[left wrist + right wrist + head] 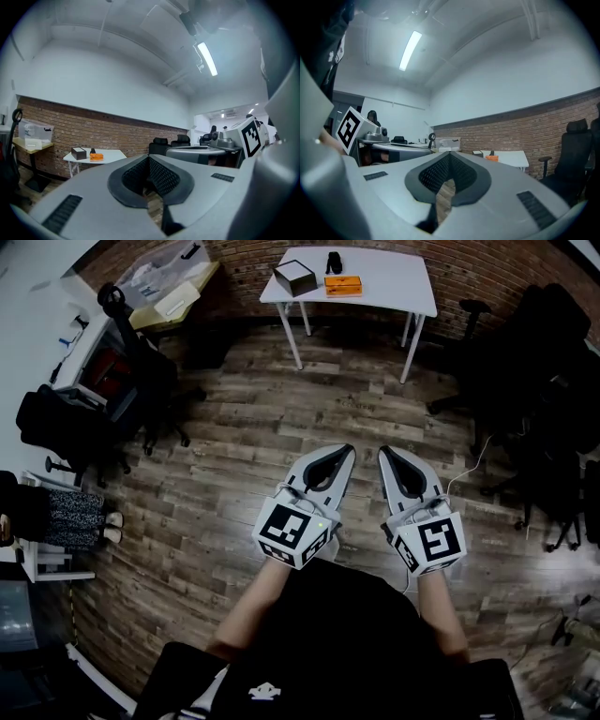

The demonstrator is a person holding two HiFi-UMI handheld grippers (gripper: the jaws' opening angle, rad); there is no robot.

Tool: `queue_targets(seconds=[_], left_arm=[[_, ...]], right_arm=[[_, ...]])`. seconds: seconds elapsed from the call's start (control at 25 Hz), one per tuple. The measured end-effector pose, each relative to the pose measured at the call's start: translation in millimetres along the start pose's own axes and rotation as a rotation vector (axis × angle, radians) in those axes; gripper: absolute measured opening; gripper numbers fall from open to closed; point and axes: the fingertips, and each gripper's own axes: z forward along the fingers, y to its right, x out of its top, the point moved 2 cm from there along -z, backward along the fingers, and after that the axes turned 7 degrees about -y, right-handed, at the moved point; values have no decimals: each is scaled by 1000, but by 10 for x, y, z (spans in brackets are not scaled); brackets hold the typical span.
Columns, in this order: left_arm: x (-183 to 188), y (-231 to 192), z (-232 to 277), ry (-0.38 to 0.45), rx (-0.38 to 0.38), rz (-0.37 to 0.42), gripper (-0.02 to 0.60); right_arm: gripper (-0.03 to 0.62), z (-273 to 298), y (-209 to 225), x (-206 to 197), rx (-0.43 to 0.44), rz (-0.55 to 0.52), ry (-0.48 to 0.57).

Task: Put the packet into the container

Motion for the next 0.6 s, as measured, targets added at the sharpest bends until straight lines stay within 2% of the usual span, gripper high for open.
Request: queue_targets(seconds=[0.28, 0.6], left_arm=[[202, -830, 384, 3, -21, -16, 6], [306, -1746, 530, -4, -17, -33, 6]], right_arm=[[5, 960, 189, 259, 17, -23, -17], [5, 1884, 225, 420, 6, -11, -28]])
